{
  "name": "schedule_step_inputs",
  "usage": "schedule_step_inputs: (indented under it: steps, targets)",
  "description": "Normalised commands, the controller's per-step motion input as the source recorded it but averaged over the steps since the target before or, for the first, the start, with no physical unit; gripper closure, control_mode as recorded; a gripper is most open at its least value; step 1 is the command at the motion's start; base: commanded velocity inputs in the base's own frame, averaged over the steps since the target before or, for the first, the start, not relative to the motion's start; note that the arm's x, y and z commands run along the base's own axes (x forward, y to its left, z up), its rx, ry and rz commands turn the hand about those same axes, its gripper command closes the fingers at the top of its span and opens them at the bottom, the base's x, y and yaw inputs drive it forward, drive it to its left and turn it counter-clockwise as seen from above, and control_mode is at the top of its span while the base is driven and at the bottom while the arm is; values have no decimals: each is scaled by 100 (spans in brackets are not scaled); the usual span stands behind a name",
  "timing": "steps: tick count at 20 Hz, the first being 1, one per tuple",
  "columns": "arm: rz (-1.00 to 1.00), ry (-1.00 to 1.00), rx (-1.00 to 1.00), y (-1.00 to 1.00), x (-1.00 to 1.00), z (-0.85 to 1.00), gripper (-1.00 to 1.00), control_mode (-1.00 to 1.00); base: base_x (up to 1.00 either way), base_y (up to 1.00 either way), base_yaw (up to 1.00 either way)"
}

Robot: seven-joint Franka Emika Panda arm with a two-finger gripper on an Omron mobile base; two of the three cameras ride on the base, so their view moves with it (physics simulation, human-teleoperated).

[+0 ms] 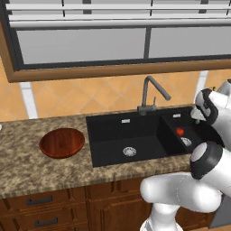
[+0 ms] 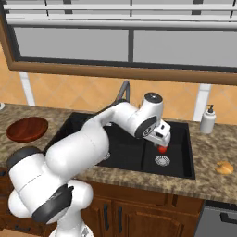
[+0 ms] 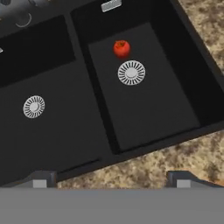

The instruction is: Pick the tomato from the sink and place it in the bowl. Then pick the bowl and place it in the microwave. Then close the microwave door and press the start button.

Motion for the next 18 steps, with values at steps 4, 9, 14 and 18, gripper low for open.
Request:
schedule_step_inputs:
  steps: [4,9,14,18]
  targets:
    - [-1,0,11,-66,66,-23,-100,-100,0,0,0]
    - [0,6,8,-31,97,-39,-100,-100,0,0,0]
    - [0,9,3,-27,66,-41,-100,-100,0,0,0]
    - [0,0,12,-37,36,-36,-100,-100,0,0,0]
